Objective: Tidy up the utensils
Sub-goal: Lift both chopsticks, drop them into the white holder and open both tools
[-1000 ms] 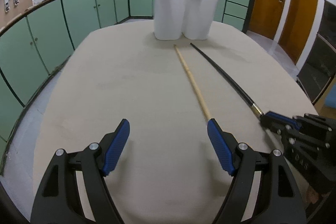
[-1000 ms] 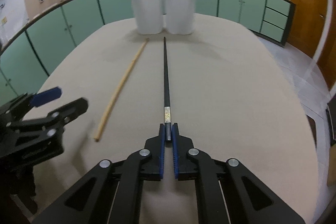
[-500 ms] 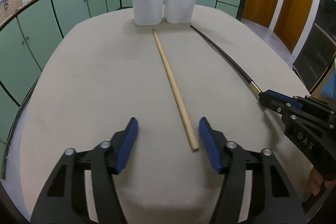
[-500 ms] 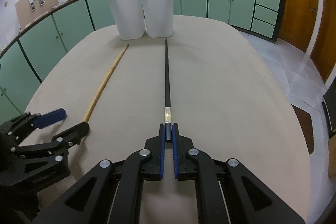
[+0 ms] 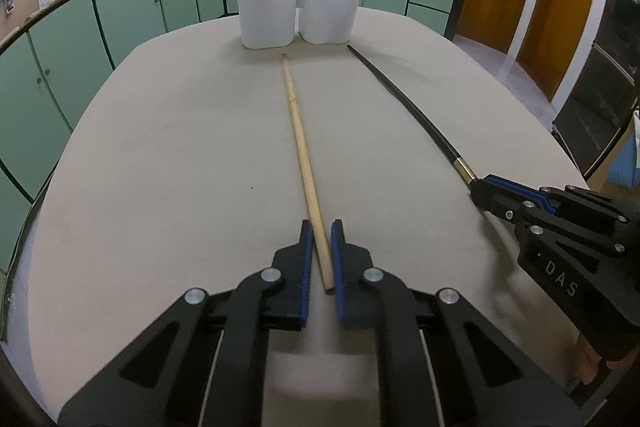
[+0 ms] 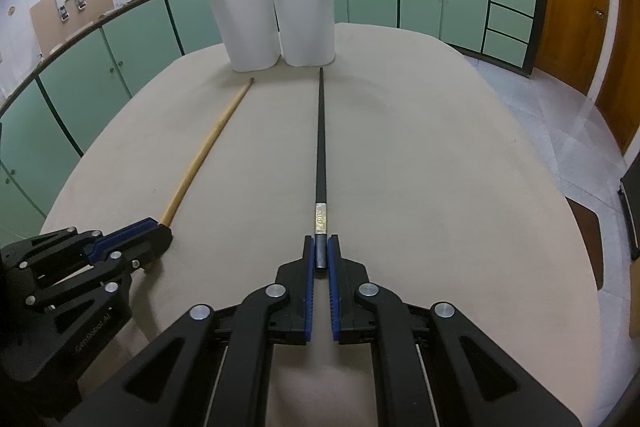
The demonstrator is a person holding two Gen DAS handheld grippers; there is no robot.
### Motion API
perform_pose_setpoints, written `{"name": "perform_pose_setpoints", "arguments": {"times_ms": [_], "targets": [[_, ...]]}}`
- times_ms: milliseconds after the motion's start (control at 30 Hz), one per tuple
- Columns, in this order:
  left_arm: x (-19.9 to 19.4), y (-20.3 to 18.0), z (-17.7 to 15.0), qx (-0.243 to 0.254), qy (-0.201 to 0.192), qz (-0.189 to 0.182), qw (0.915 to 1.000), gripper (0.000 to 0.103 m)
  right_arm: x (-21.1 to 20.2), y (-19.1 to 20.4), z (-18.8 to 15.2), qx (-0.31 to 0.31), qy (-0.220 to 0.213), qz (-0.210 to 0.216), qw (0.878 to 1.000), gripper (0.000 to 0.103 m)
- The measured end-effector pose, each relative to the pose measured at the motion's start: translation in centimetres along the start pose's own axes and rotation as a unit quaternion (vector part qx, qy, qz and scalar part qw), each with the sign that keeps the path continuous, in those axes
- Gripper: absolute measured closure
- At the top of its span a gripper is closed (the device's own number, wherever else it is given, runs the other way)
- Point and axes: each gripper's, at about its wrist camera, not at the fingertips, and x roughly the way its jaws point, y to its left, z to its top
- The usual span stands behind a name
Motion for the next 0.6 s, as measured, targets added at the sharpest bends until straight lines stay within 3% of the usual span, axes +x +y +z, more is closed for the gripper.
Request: {"name": "perform_pose_setpoints", "arguments": {"times_ms": [300, 600], "targets": [[-0.7, 0.2, 0.2, -0.007, -0.004, 0.001, 1.0, 0.097, -0.7, -0.1, 0.1, -0.005, -0.011, -0.004, 1.0, 0.097], [-4.3, 0.3, 1.6, 0.008, -0.05, 0.016, 0.9986, 0.097, -2.6, -0.2, 1.1, -0.015, -0.039, -0.003, 0.999, 0.097]]}}
